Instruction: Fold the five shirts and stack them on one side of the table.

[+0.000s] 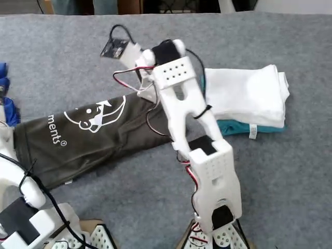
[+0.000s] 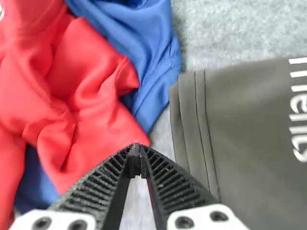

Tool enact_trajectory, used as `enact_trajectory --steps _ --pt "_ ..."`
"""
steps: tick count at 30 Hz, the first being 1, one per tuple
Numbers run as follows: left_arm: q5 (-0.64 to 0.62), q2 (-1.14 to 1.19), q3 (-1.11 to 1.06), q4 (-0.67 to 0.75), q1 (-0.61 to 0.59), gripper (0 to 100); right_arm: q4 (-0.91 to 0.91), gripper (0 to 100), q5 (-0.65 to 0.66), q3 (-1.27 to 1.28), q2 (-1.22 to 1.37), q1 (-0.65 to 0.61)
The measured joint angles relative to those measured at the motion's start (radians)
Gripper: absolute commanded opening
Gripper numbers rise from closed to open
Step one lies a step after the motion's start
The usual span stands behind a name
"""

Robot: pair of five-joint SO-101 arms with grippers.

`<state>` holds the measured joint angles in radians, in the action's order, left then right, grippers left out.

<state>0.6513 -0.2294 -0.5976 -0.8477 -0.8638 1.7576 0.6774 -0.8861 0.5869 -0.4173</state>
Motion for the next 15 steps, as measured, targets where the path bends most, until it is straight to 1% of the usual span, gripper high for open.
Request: enact_trajectory --steps 3,5,6,10,11,15 --pt "0.0 0.0 0.115 -0.233 -0.009 3 0.0 2.1 -0.031 0.074 -0.086 0.005" --pt "0.0 0.0 0.147 -0.345 -0.025 5 0.0 2.1 -0.037 0.163 -0.15 0.005" --pt "0.0 0.0 0.15 -0.367 -0.035 8 0.0 2.1 -0.037 0.215 -0.186 0.005" --pt "0.0 0.003 0.15 -0.394 -0.083 28 0.0 2.1 -0.051 0.436 -0.322 0.005" --pt "0.0 0.011 0.149 -0.396 -0.091 31 0.0 2.1 -0.061 0.483 -0.354 0.005" --pt "-0.008 0.063 0.149 -0.399 -0.092 31 0.0 2.1 -0.106 0.606 -0.459 0.005"
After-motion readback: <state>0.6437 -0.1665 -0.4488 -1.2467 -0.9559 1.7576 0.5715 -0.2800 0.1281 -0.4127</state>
